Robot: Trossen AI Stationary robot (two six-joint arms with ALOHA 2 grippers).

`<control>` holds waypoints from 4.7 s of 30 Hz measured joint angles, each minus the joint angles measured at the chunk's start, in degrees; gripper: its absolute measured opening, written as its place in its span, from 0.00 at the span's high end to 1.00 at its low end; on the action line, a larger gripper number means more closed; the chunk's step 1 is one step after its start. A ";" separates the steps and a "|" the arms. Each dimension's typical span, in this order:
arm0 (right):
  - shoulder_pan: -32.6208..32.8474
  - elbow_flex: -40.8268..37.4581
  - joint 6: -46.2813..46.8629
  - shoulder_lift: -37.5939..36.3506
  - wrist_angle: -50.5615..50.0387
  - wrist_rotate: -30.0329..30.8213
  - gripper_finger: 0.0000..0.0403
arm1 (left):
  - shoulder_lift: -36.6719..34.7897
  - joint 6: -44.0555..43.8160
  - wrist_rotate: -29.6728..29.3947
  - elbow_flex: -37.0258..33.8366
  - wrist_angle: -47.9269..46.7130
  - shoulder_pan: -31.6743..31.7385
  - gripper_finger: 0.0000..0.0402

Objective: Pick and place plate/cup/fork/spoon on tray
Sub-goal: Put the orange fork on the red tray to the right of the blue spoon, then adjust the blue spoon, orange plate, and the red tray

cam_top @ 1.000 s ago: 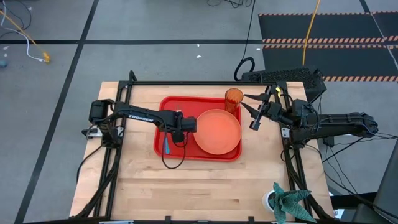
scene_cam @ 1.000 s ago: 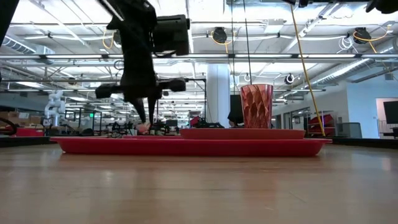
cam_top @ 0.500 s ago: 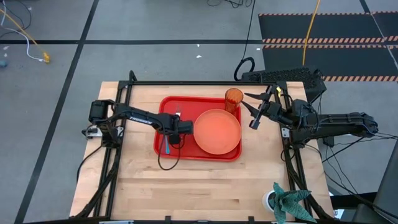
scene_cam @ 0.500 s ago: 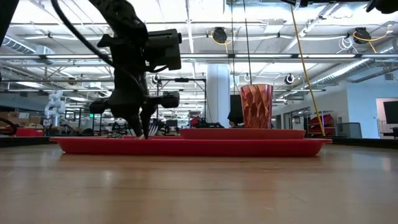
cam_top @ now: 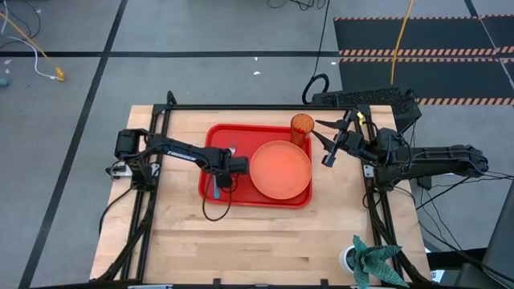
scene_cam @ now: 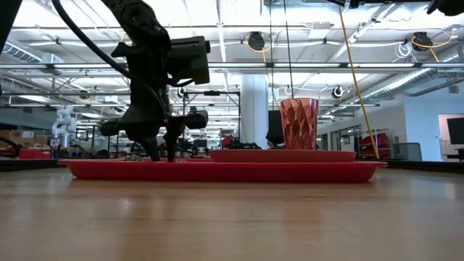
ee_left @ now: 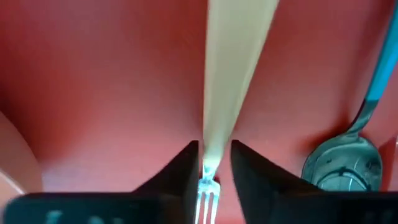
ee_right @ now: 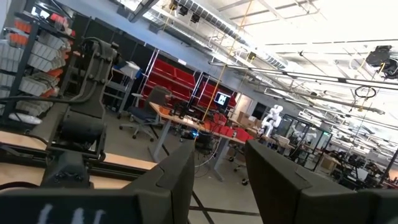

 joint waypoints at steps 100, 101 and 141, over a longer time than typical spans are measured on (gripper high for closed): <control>0.02 0.00 1.49 0.02 0.02 -0.09 0.66 | -6.25 -27.06 4.97 -6.10 -10.20 -2.44 0.77; 0.02 0.00 1.49 0.02 0.02 -0.09 0.66 | -6.25 -27.05 4.97 -6.10 -9.77 -2.44 0.77; 0.02 0.00 1.49 0.00 0.00 -0.07 0.66 | -6.23 -26.36 3.14 -6.10 -7.33 -3.67 0.99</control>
